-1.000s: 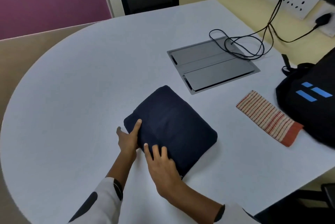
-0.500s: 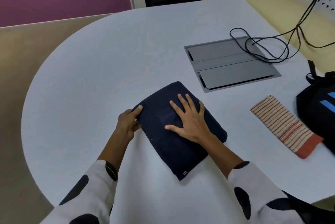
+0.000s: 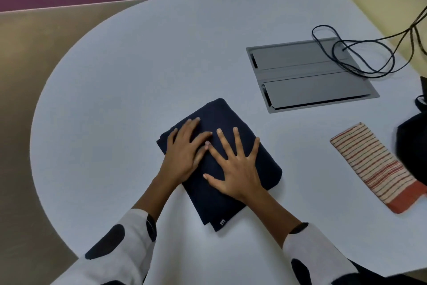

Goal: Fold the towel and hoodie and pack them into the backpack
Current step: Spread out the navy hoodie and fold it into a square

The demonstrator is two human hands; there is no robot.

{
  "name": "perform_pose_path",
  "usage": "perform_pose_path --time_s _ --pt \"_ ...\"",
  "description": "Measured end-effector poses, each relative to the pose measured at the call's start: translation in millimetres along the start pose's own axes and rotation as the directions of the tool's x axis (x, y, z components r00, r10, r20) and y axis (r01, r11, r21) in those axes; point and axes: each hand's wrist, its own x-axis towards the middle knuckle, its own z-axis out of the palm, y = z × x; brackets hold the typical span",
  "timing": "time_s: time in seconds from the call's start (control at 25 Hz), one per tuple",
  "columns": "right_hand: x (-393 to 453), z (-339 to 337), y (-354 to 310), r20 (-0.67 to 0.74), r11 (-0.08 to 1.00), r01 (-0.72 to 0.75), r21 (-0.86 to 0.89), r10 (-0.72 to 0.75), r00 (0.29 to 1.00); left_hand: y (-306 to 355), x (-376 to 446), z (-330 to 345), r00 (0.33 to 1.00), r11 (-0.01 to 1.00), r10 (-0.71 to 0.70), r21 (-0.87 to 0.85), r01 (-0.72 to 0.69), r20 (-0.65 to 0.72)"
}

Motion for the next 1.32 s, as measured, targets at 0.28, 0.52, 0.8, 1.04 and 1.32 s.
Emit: perform_pose_path --time_s 0.28,0.52,0.8,1.04,1.32 --pt "4 7 12 0.004 0.989 -0.012 0.150 0.012 1.000 -5 -12 23 0.903 0.964 -0.243 -0.015 0.265 0.355" --pt "52 -4 16 0.188 0.970 -0.175 0.170 0.142 0.972 16 -37 23 0.879 0.959 -0.267 0.018 0.283 0.395" --pt "61 -4 32 0.280 0.921 -0.335 0.198 0.274 0.920 59 -70 24 0.797 0.917 -0.385 0.093 0.389 0.465" --pt "-27 7 65 0.139 0.850 -0.505 0.152 0.487 0.862 49 -32 18 0.821 0.964 -0.142 -0.110 0.241 0.552" --pt "-89 7 72 0.231 0.755 -0.639 0.147 0.602 0.764 49 8 22 0.766 0.987 0.004 -0.123 0.099 0.643"
